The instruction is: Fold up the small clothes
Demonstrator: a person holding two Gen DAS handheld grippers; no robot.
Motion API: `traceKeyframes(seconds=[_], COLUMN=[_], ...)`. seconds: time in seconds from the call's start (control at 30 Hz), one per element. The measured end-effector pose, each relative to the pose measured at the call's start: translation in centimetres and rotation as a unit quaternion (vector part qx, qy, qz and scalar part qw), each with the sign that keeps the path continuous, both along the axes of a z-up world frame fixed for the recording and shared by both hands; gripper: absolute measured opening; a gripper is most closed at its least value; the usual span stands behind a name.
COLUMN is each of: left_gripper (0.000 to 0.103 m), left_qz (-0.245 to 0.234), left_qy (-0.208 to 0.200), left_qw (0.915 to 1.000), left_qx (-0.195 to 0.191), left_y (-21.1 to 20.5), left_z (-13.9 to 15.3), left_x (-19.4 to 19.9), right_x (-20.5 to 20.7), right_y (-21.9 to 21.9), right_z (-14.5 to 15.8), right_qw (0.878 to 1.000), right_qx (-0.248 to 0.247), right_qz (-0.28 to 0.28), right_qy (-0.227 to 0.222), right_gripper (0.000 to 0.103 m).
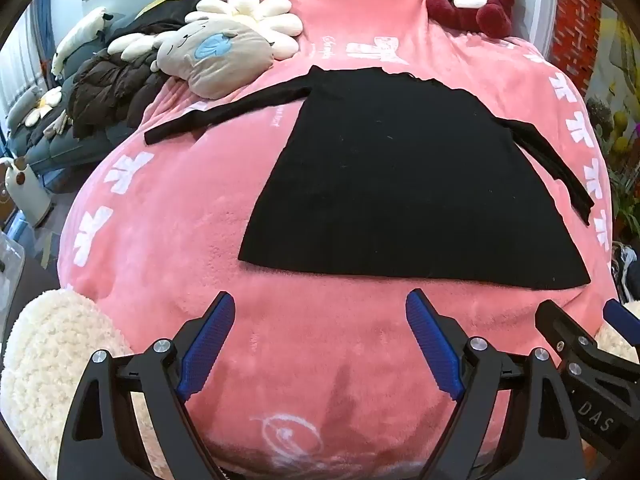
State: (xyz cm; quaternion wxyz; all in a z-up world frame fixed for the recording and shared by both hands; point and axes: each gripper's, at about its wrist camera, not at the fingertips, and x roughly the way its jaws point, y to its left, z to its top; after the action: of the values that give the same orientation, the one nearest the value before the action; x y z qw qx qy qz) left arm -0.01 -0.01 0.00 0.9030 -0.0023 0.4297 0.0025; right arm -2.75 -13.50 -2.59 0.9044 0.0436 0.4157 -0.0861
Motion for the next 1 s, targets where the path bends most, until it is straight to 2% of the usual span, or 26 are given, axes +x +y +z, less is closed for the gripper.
traceKeyframes(seconds=[0.07, 0.1, 0.37, 1.0], left_gripper=[0.085, 0.085, 0.085, 0.085], left_qz=[-0.002, -0.002, -0.003, -0.006], left_qy=[0.000, 0.003, 0.003, 0.006], left_qw=[1.0000, 0.9998, 1.0000, 1.0000], left_qx=[0.001, -0.017, -0.004, -0.004], left_y=[-0.1, 0.2, 0.2, 0.1], left_z=[0.0, 0.1, 0.1, -0.5], left_x=[-0.1, 0.0, 0.2, 0.1], right_x=[0.1, 0.1, -0.1, -0.4], right_y=[0.0, 0.0, 0.3, 0.2], right_z=[0.0, 0.0, 0.6, -0.3], right_qw=[1.000, 1.000, 1.000, 1.000], right_qx=[0.000, 0.000, -0.003, -0.006], right_qz=[-0.001, -0.002, 0.001, 0.001], right_qy=[0.002, 0.002, -0.002, 0.004], right_gripper=[0.098, 0.098, 0.098, 0.098])
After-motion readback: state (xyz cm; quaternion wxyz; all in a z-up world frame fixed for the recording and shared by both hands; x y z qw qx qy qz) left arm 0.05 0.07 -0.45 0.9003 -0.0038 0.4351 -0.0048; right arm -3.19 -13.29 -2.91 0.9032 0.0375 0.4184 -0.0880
